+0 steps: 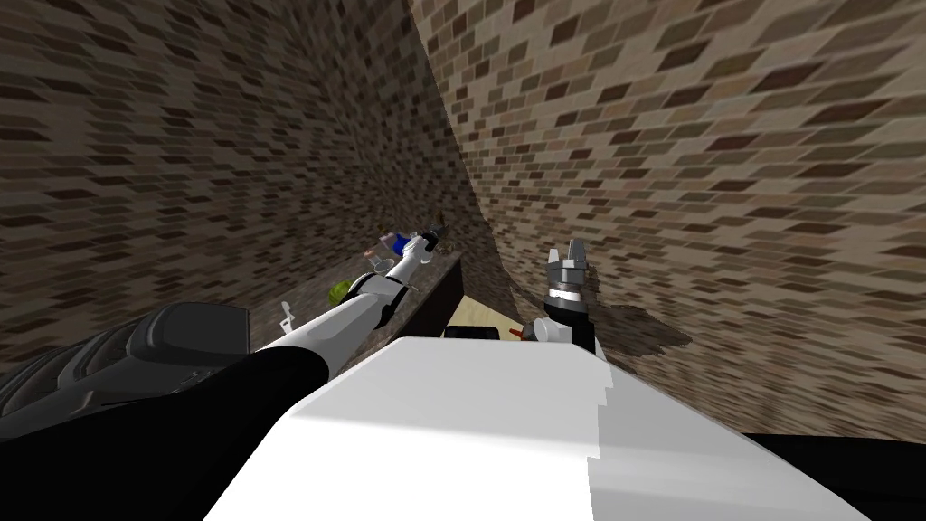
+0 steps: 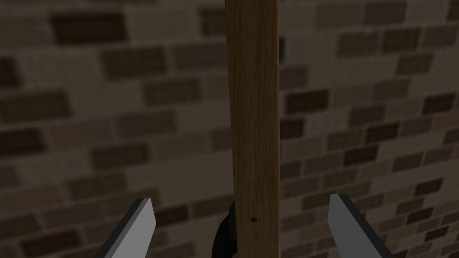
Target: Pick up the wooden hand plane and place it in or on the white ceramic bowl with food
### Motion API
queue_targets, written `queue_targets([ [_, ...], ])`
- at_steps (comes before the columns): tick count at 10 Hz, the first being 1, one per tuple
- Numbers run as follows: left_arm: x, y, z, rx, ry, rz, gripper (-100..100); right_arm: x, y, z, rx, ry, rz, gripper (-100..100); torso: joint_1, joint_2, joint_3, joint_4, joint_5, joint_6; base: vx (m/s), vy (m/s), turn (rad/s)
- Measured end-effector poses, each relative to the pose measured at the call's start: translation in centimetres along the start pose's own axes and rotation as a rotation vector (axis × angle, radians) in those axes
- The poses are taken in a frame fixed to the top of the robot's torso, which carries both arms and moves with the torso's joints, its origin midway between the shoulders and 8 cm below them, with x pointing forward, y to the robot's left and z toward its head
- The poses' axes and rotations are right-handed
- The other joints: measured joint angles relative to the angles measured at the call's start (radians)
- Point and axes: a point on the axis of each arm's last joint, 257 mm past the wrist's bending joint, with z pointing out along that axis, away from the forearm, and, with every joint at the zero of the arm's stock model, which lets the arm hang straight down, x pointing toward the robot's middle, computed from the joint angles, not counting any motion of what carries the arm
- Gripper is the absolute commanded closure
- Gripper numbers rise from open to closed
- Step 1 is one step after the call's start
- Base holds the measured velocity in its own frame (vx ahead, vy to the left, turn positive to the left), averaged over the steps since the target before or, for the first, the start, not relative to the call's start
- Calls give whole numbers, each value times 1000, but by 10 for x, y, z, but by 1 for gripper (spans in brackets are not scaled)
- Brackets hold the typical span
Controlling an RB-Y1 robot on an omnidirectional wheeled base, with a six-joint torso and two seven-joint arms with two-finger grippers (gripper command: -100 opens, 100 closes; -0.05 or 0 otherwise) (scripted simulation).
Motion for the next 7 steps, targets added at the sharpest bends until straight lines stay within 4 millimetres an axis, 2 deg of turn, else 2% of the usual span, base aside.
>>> queue_targets([
  [1, 0, 0, 0, 0, 0, 0, -100, 0, 0, 0, 0, 0, 0, 0, 0, 0, 0, 0, 0, 0, 0, 0, 0],
  [2, 0, 0, 0, 0, 0, 0, 0, 0, 0, 0, 0, 0, 0, 0, 0, 0, 0, 0, 0, 0, 0, 0, 0],
  [3, 0, 0, 0, 0, 0, 0, -100, 0, 0, 0, 0, 0, 0, 0, 0, 0, 0, 0, 0, 0, -36, 15, -145],
  [7, -20, 30, 9, -46, 9, 3, -100, 0, 0, 0, 0, 0, 0, 0, -1, 6, 4, 2, -1, 2, -63, 28, -151],
])
